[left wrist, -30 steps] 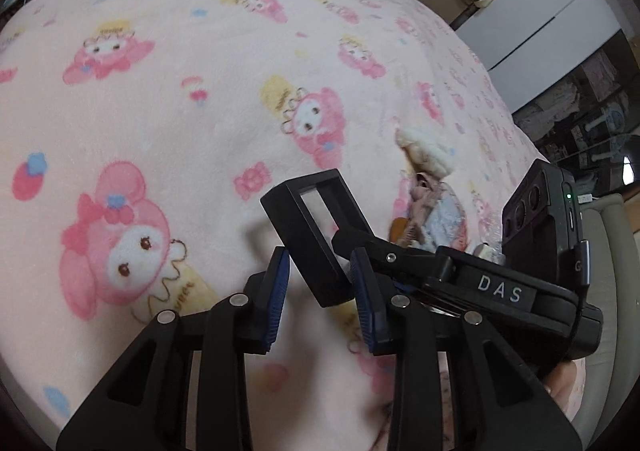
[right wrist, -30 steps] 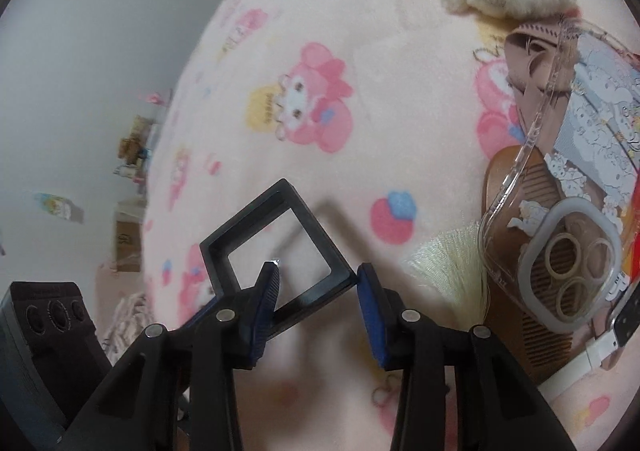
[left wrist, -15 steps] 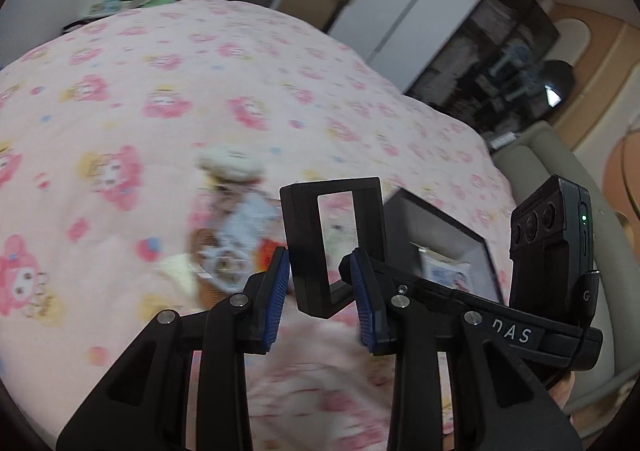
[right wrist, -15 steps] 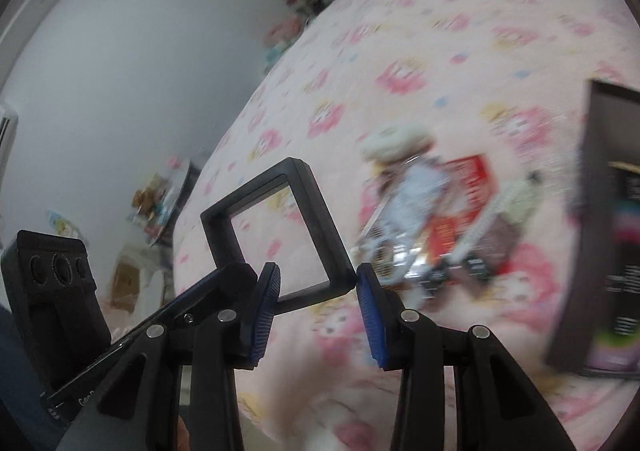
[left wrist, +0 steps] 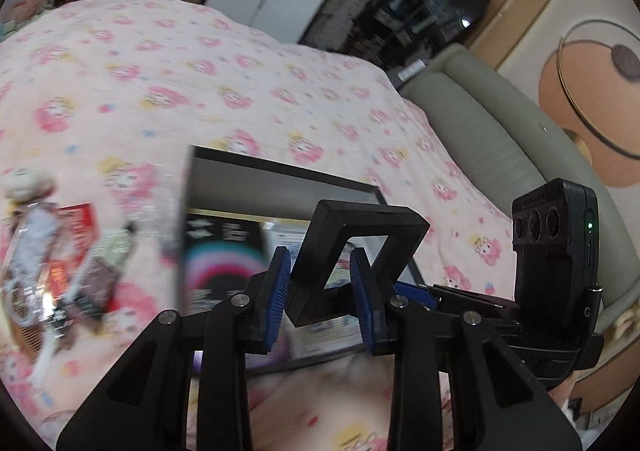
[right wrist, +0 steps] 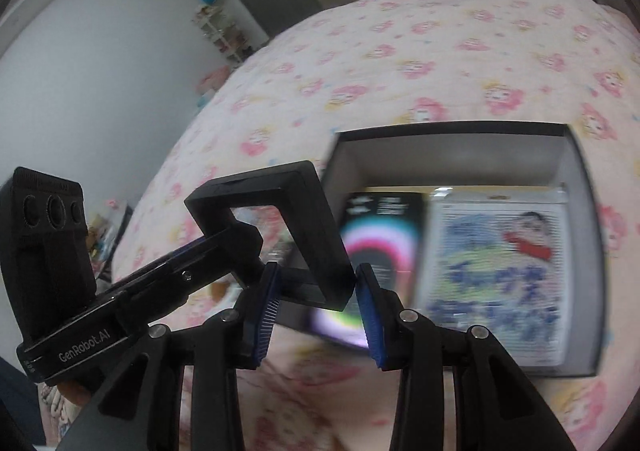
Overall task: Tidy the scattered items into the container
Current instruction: 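Lower the black square frame into the black box onto the bead-art kit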
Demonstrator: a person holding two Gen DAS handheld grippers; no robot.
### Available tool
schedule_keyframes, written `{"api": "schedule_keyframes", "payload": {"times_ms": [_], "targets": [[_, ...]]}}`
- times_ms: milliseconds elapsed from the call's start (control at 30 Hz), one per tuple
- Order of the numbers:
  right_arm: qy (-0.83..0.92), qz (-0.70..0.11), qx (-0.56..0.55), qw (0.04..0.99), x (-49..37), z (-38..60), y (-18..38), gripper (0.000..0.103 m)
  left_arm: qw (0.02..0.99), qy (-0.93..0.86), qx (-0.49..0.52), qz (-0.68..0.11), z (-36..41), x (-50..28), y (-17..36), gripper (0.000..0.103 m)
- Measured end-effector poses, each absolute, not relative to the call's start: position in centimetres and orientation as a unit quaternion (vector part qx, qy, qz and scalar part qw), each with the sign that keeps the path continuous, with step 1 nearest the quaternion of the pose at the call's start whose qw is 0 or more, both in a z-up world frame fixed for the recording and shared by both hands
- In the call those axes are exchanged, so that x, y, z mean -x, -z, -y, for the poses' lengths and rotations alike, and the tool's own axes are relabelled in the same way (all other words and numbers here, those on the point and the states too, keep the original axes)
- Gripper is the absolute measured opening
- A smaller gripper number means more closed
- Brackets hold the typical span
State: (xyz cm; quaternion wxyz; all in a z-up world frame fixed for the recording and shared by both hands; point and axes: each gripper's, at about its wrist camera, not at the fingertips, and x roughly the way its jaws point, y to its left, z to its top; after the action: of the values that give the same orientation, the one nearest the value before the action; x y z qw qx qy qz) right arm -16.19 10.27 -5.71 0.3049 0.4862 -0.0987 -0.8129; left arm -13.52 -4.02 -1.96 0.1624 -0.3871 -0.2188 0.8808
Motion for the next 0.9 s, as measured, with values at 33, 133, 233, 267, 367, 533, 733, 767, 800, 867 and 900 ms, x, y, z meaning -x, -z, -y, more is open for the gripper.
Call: {"api": "schedule_keyframes", "payload": {"times_ms": [33, 133, 233, 267, 367, 533, 733, 767, 800, 867, 900], "targets": [[0.815, 0.096, -0.487, 0.298, 16.6, -11.3, 5.8, 0.035, 0.173, -0.879, 0.388, 0.216, 3.2, 14.2, 2.3, 0.03], [0.822, 0.089, -0.489, 0.279, 17.9, -13.9, 6.2, 0.035, 0.198, -0.869, 0.402, 0.211, 0.9, 16.3, 3.7, 0.029], [0.821, 0.099, -0.496, 0.265, 18.5, -16.2, 6.8, 0.035, 0.201, -0.861, 0.421, 0.205, -0.4, 17.7, 4.8, 0.029], [0.819, 0.105, -0.5, 0.261, 18.9, -16.6, 7.4, 0.035, 0.2, -0.858, 0.427, 0.205, -0.6, 18.0, 5.2, 0.029], [0.81, 0.115, -0.513, 0.258, 19.6, -16.8, 9.0, 0.035, 0.196, -0.85, 0.442, 0.207, -1.0, 18.4, 6.3, 0.029], [0.801, 0.119, -0.532, 0.246, 20.3, -16.5, 10.6, 0.035, 0.19, -0.838, 0.452, 0.239, -0.9, 18.2, 8.1, 0.029], [0.801, 0.116, -0.537, 0.236, 20.6, -16.9, 11.4, 0.035, 0.187, -0.823, 0.466, 0.266, -1.4, 18.2, 9.8, 0.029], [0.8, 0.118, -0.541, 0.232, 20.7, -17.1, 11.6, 0.035, 0.185, -0.821, 0.47, 0.266, -1.6, 18.3, 10.0, 0.029], [0.796, 0.121, -0.547, 0.227, 20.9, -17.3, 12.0, 0.035, 0.183, -0.82, 0.474, 0.265, -1.7, 18.3, 10.2, 0.029], [0.79, 0.129, -0.558, 0.22, 21.2, -17.6, 12.6, 0.035, 0.177, -0.815, 0.481, 0.27, -1.9, 18.6, 10.6, 0.029], [0.789, 0.128, -0.56, 0.217, 21.2, -17.7, 12.8, 0.035, 0.175, -0.812, 0.484, 0.276, -2.0, 18.7, 10.9, 0.029]]}}
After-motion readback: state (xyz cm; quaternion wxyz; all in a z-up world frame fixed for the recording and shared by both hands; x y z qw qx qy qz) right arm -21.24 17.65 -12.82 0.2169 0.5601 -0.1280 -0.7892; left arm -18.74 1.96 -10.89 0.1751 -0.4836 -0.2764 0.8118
